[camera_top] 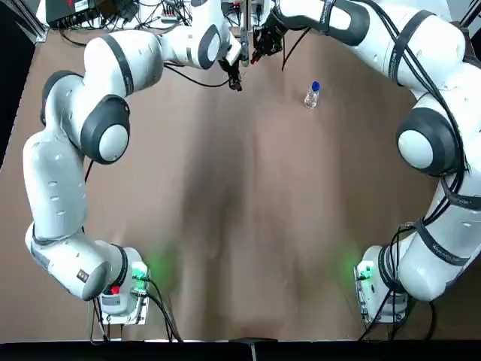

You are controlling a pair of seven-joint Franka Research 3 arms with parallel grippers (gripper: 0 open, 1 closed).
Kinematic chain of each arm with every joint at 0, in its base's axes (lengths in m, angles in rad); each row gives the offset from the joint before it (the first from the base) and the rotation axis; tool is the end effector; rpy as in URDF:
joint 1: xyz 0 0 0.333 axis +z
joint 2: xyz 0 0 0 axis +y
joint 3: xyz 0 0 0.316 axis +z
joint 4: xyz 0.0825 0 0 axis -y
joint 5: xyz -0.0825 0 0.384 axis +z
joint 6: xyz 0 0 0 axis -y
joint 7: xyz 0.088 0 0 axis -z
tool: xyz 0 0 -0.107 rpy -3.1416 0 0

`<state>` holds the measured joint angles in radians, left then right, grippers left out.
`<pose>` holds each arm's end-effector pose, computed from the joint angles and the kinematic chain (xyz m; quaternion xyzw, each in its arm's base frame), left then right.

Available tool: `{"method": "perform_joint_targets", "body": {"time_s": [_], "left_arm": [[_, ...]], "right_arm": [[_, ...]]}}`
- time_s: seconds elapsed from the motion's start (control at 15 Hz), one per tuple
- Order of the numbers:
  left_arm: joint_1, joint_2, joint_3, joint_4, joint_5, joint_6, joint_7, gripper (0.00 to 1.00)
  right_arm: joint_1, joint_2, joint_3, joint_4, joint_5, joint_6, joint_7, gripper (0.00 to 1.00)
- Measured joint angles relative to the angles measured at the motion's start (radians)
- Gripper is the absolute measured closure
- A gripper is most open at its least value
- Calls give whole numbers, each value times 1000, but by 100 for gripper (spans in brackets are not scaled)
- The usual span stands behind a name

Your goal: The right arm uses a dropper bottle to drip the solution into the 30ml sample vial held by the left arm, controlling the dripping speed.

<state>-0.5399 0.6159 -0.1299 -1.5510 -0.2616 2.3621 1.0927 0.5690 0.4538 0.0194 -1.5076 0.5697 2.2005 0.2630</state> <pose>0.5730 -0.4382 0.3116 0.7000 -0.6942 0.1234 0.1128 0.5832 0.4089 0.4331 -0.9616 -0.0174 -0.0011 0.2741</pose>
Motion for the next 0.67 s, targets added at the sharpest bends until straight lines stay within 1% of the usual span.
{"method": "perform_joint_targets", "body": {"time_s": [0.67], "left_arm": [[1, 0, 1, 1, 0, 0, 0, 69]], "right_arm": [[-2, 0, -4, 9, 0, 2, 1, 88]]}}
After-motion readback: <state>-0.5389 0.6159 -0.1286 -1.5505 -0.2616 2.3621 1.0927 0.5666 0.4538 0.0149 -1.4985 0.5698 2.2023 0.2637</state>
